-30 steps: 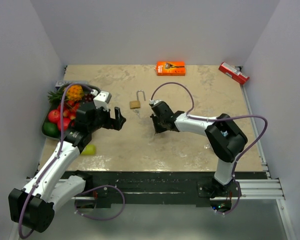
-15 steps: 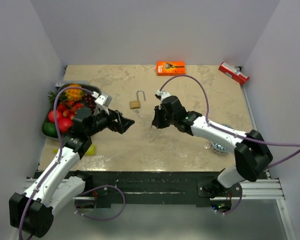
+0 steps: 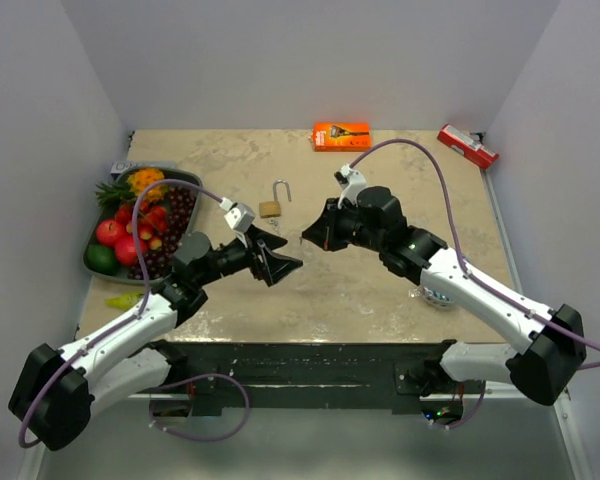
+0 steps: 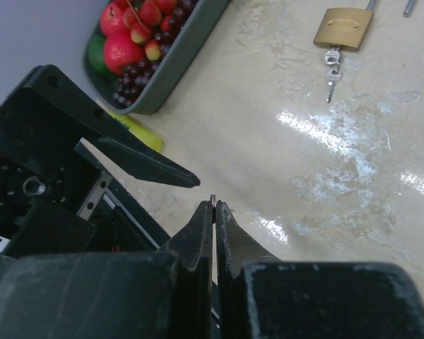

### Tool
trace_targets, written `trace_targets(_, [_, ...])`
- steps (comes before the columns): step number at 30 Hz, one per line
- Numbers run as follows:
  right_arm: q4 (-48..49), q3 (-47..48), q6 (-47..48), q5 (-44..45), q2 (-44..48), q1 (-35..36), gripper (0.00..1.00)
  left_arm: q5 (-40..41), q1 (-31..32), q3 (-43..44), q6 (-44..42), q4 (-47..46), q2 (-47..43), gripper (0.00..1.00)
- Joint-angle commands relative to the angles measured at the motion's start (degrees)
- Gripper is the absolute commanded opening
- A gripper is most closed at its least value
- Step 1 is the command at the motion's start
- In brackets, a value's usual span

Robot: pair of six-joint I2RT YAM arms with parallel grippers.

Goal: Unlock with the key

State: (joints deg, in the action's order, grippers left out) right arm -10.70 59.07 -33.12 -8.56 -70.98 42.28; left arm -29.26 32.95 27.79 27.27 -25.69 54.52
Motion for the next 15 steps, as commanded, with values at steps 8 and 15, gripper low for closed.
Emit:
trace_targets(8, [3.0, -0.4, -5.0, -6.2, 4.5, -1.0, 0.0, 6.3, 5.1, 3.2, -5.3, -10.9, 6.6, 0.66])
trace_targets(15, [3.1, -1.1, -5.4, -7.0, 4.6, -1.3, 0.0, 7.8, 6.0, 3.7, -5.3, -13.0, 7.8, 0.5])
